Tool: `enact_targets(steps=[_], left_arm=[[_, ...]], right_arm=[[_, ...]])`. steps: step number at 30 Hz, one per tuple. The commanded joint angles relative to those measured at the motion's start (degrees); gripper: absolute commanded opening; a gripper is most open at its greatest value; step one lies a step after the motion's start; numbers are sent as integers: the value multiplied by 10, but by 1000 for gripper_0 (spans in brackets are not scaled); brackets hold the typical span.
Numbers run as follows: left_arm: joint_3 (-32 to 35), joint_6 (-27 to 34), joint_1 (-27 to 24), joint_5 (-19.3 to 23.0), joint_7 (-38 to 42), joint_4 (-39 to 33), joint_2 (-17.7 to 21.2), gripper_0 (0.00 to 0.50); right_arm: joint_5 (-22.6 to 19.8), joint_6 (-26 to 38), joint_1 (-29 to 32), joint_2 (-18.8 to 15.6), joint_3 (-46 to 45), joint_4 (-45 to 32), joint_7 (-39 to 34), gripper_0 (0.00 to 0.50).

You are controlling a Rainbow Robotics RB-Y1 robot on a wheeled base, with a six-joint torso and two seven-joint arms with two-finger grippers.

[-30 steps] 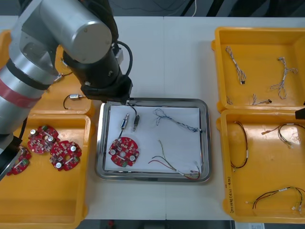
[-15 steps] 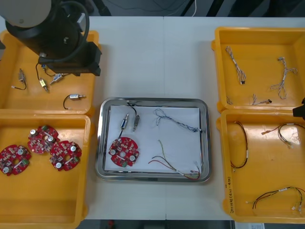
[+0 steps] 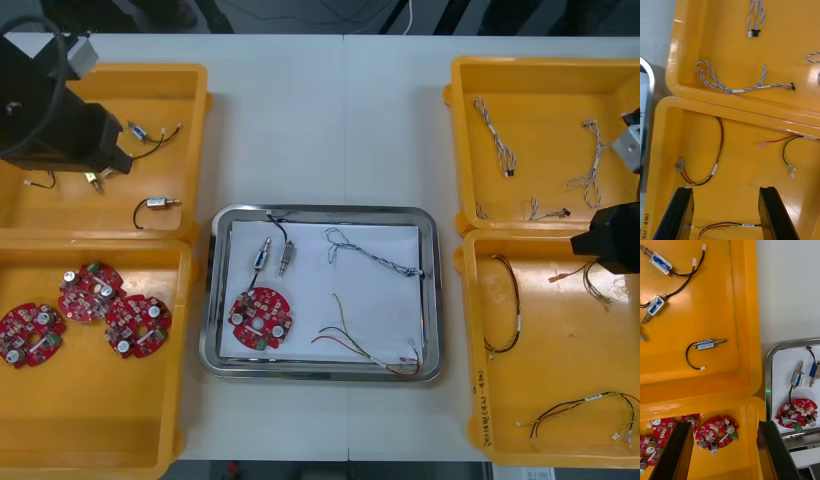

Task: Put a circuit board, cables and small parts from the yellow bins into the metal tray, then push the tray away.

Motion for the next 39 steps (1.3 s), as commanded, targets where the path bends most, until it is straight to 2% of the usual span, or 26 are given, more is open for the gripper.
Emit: enact_targets(steps=[1, 10, 19, 25, 33, 39], left_arm=[[42, 4, 50, 11, -37, -46, 43, 500], [97, 4, 144, 20, -43, -116, 71, 500], [163, 4, 225, 38, -47, -151, 71, 500], [191, 4, 256, 47, -53, -159, 70, 500], [206, 4, 273, 48, -61, -160, 58, 500], [219, 4, 287, 48, -70, -162, 56, 500]], right_arm=[[-44, 2, -37, -23, 11, -19, -30, 500], [-57, 2, -121, -24, 123, -20, -30, 500], [-66, 2, -194, -23, 252, -24, -23, 500], [-71, 2, -227, -25, 324, -25, -20, 500], [-76, 2, -256, -25, 407, -28, -17, 500], [-74, 2, -291, -12, 489, -28, -12, 500]])
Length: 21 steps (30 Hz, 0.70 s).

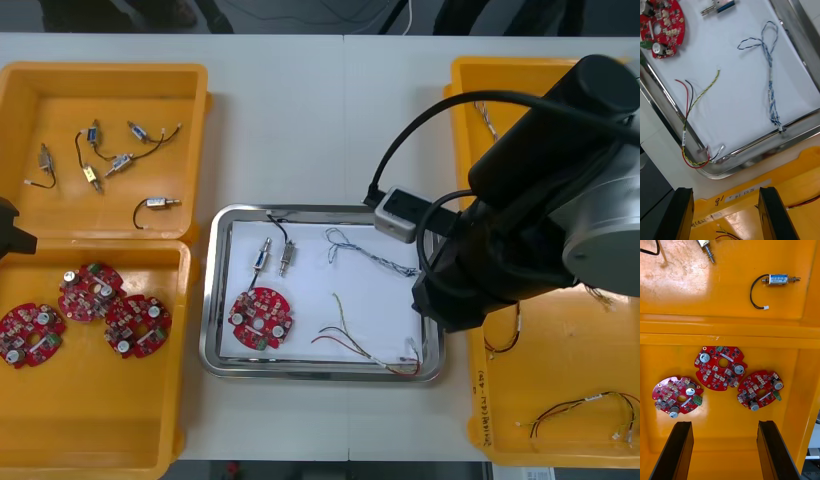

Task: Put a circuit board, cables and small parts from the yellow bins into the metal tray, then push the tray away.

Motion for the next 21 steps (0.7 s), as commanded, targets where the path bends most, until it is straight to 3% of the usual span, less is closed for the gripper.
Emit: enact_targets(steps=[1, 12, 21], left_arm=[[26, 4, 20, 5, -60, -22, 10, 500], [28, 4, 25, 4, -65, -23, 11, 500], [28, 4, 25, 4, -65, -23, 11, 500]], right_arm=[[4, 0, -52, 5, 76, -19, -12, 500], [61, -22, -112, 111, 185, 47, -9, 500], [104, -90, -134, 136, 259, 95, 3, 500]])
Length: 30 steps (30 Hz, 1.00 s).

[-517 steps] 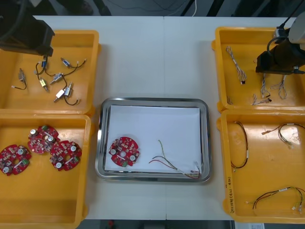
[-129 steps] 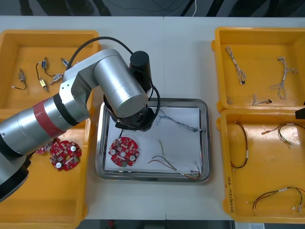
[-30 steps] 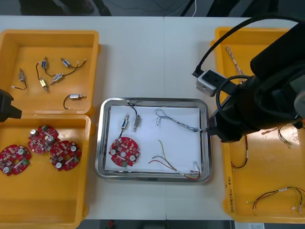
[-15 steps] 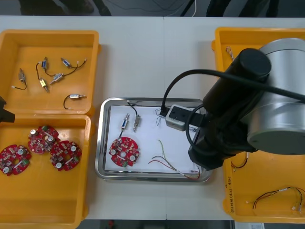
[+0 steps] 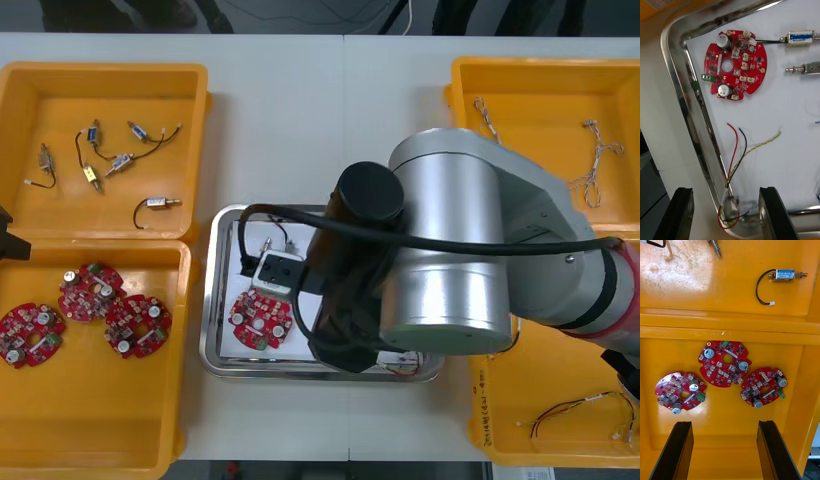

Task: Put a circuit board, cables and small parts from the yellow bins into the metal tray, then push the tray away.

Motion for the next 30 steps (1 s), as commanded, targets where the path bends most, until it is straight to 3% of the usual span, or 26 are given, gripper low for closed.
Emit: enact_targets(steps=[1, 18, 30], left_arm=[[17, 4, 9, 4, -64, -16, 11, 500], [17, 4, 9, 4, -64, -16, 11, 500], [17, 4, 9, 4, -64, -16, 11, 500]], right_arm=[[18, -37, -31, 17, 50, 21, 4, 500], [38, -131, -61, 27, 183, 105, 31, 500], [64, -144, -68, 43, 237, 125, 34, 500]])
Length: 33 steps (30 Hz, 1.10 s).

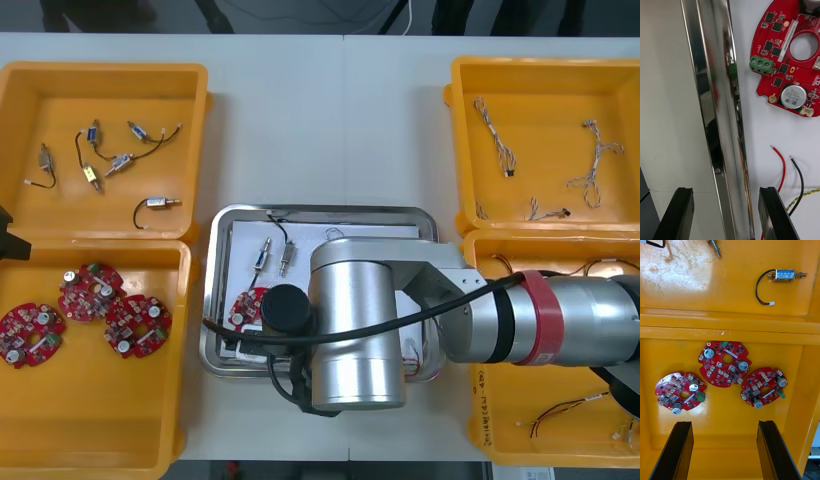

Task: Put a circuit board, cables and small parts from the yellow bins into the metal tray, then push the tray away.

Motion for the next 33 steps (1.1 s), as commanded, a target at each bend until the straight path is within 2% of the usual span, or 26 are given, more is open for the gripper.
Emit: enact_targets(steps=[1, 4, 11, 16, 33], left_arm=[[17, 4, 9, 4, -64, -15, 11, 500], [17, 4, 9, 4, -64, -15, 11, 500], [17, 4, 9, 4, -64, -15, 11, 500], [17, 4, 9, 4, -64, -15, 11, 500], [17, 4, 9, 4, -64, -15, 11, 500]], right_arm=[[23, -16, -25, 17, 33, -4, 23, 500], [44, -26, -33, 18, 56, -4, 19, 500], [43, -27, -36, 18, 63, -4, 18, 500], [65, -27, -41, 17, 81, -4, 14, 500], [64, -27, -49, 16, 92, 3, 3, 500]])
